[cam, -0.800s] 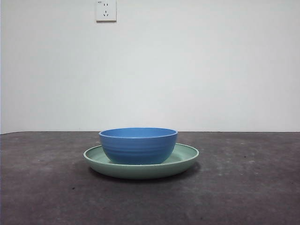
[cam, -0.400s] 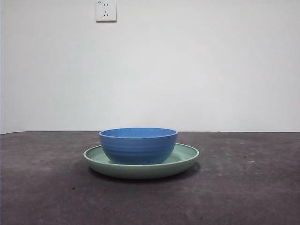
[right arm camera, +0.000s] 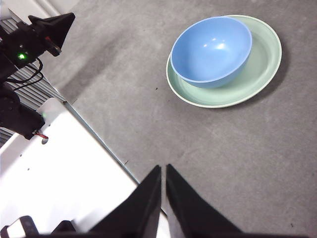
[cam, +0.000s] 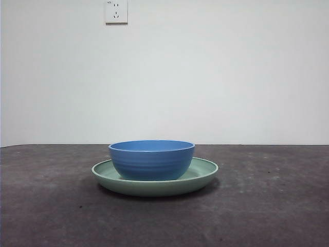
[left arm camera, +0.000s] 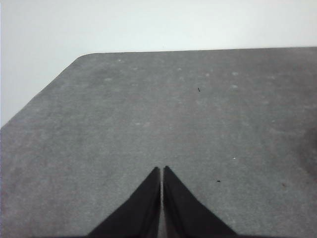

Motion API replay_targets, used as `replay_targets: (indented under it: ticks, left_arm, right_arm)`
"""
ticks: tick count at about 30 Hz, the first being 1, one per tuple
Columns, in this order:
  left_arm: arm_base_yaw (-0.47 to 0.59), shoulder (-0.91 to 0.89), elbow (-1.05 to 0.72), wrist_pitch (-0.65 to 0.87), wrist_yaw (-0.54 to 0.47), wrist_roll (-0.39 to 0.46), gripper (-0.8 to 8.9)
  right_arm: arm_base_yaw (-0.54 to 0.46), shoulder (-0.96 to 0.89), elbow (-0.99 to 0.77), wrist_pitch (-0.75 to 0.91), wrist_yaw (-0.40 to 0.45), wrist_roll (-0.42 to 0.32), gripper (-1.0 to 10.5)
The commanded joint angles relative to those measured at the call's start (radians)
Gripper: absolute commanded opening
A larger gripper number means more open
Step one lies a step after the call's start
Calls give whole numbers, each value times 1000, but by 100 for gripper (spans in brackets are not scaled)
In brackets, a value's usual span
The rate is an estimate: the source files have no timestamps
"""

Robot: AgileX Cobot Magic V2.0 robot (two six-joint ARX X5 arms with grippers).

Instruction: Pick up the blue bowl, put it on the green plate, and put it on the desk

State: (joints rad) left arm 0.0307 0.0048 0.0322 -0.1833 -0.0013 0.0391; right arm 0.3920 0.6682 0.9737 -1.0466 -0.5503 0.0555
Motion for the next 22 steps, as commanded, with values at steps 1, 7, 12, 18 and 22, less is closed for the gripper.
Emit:
replay_targets:
  ticks: [1,7,12,18,22]
  left_arm:
    - [3,-2,-21,-5,0,-47,10]
    - [3,-2,-21,-5,0,-47,10]
    - [3,-2,-21,-5,0,-47,10]
    - [3,-2,-20,-5,0,-47,9]
    - [3,-2,-20,-5,0,-47,10]
  right_arm:
    - [6,3,19,6,-2,-12,9]
    - [6,3,19,6,-2,-12,9]
    - [6,3,19,6,-2,-12,9]
    - [6,3,19,6,-2,-12,9]
    - [6,3,19,6,-2,-12,9]
